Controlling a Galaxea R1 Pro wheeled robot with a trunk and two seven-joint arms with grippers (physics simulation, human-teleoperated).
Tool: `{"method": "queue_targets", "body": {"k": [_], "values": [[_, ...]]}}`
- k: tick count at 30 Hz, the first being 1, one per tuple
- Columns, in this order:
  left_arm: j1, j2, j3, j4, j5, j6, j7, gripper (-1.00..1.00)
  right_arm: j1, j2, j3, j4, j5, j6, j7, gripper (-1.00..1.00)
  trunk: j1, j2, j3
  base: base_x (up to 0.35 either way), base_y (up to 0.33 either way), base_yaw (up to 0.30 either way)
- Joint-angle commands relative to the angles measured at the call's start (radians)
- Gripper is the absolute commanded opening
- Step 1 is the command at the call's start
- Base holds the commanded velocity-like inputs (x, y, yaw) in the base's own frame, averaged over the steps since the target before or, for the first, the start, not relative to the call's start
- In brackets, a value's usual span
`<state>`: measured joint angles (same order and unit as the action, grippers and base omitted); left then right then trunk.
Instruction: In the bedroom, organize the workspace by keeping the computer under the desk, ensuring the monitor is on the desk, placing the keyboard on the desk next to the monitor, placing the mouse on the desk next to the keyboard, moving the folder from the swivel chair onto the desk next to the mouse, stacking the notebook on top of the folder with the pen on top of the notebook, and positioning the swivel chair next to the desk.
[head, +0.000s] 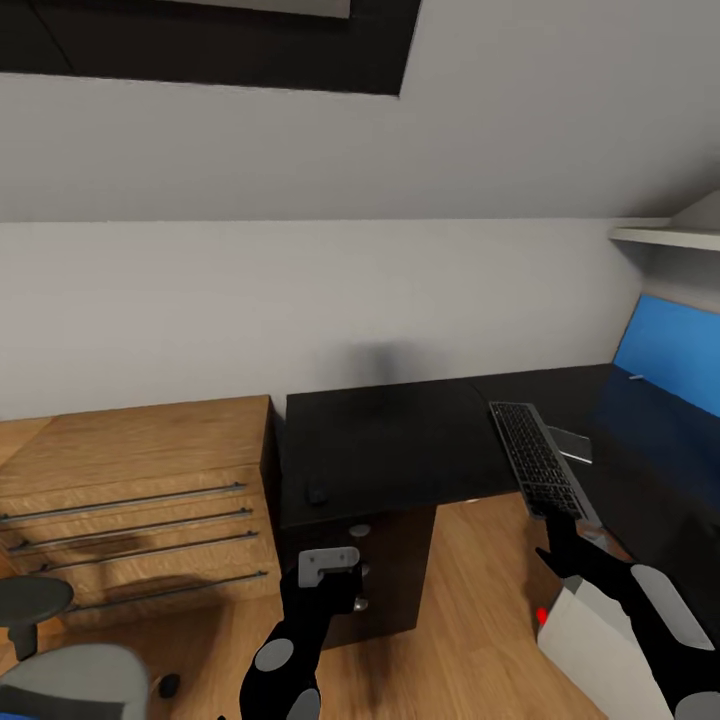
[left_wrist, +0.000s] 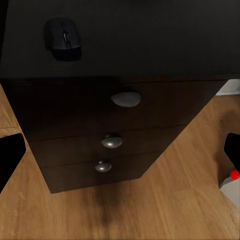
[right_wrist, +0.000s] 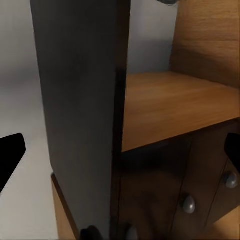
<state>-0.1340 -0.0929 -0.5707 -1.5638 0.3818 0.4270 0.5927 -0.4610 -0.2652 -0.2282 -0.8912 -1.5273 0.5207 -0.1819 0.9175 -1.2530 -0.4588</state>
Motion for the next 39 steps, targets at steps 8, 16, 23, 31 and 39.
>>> {"method": "queue_targets", "body": {"k": [8,16,23,31,39], "values": [[-0.001,0.001,-0.001,-0.009,0.008,0.007,0.01,1.0,-0.001,0.044,0.012,0.023,0.017,-0.047,-0.008,1.0,0.031,-0.057,-0.026,0.0,0.0,0.0],[-0.001,0.0,-0.002,-0.016,0.065,0.099,0.012,1.0,-0.001,0.065,0.006,0.021,0.037,-0.092,0.034,1.0,0.061,-0.113,-0.051,0.0,0.0,0.0],[-0.001,0.001,0.005,-0.019,0.093,0.129,0.012,1.0,-0.001,0.07,0.007,0.026,0.036,-0.201,0.106,1.0,0.088,-0.162,-0.073,0.0,0.0,0.0],[-0.001,0.002,0.007,-0.019,0.095,0.131,0.012,1.0,-0.001,0.07,0.005,0.026,0.034,-0.208,0.109,1.0,0.119,-0.218,-0.098,0.0,0.0,0.0],[-0.001,0.002,0.008,-0.019,0.095,0.13,0.012,1.0,-0.001,0.066,0.002,0.03,0.033,-0.211,0.108,1.0,0.15,-0.274,-0.123,0.0,0.0,0.0]]}}
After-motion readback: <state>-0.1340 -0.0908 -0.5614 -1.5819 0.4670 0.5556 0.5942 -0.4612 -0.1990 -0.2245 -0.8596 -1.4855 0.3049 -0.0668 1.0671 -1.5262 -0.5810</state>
